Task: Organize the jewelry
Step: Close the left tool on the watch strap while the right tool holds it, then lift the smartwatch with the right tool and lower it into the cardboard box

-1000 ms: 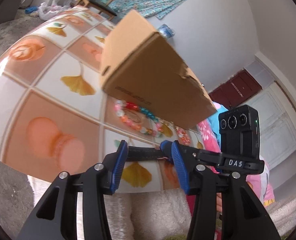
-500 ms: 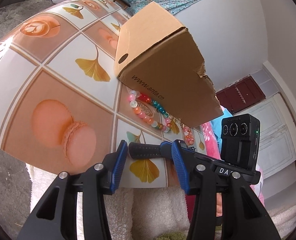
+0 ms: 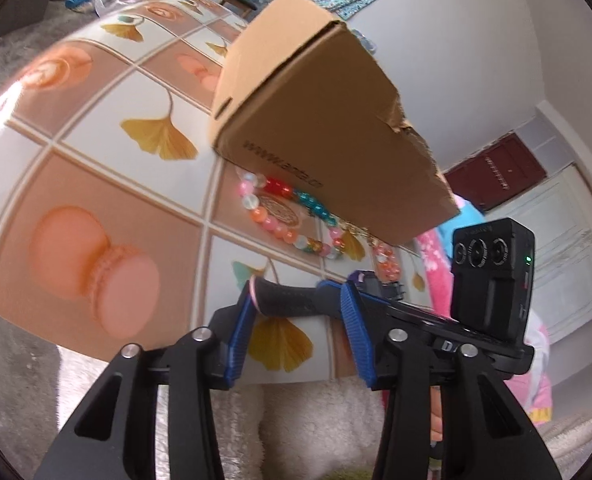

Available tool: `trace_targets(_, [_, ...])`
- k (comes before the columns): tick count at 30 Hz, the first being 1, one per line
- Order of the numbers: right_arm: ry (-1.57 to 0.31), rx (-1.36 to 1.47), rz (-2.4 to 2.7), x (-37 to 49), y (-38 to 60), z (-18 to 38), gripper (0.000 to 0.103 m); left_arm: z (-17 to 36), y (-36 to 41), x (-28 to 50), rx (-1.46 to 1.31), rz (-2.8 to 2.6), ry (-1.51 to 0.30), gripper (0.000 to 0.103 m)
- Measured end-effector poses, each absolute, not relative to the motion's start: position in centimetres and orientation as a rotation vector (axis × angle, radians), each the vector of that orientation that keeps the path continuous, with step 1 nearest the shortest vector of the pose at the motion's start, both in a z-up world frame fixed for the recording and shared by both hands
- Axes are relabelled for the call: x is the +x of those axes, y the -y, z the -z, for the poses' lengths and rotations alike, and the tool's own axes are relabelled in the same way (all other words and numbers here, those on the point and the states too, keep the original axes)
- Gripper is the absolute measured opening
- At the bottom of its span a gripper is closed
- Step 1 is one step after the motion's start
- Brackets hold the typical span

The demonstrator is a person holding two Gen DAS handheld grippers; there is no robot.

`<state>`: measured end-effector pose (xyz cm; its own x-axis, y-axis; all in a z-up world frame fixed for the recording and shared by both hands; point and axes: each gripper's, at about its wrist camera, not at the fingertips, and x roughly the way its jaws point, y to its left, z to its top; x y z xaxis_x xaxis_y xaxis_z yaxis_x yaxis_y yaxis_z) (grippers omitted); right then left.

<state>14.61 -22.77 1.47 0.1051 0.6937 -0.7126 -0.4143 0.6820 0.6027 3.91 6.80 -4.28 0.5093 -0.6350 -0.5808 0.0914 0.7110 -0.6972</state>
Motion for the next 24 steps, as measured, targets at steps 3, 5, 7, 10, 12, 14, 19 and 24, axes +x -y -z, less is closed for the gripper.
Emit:
trace_targets(3, [-1.209,0.299,-0.832,14.6,23.3,-1.4,0.003,4.4,-6.6,4.0,-0.577,0.426,-0.959,0.016])
trace_targets(5, [-1.202,0.3,-0.829,14.5,23.4,-1.5,0.003,4.2,-6.1,4.0,-0.504,0.379,-0.968,0.008])
trace_targets(7, [-1.19,0.292,-0.818,14.3,23.5,-1.7,0.003,3.9,-5.6,3.9,-0.456,0.356,-0.969,0.007])
trace_targets(10, [-1.15,0.254,-0.783,13.1,24.2,-3.1,0.015,3.4,-4.2,3.6,-0.333,0.309,-0.96,0.006])
trace_targets(12, [-1.096,0.25,-0.754,12.1,25.9,-4.7,0.022,3.1,-3.5,3.4,-0.259,0.287,-0.954,0.006])
trace_targets(14, [-1.058,0.256,-0.702,11.4,27.9,-5.8,0.027,3.0,-3.0,3.4,-0.203,0.276,-0.95,0.006])
trace_targets(19, [-1.023,0.303,-0.485,11.0,34.4,-7.0,0.031,2.9,-2.5,3.3,-0.133,0.274,-0.947,0.007])
trace_targets(24, [-1.068,0.332,-0.364,11.8,36.8,-5.6,0.033,2.8,-2.5,3.3,-0.127,0.277,-0.949,0.007])
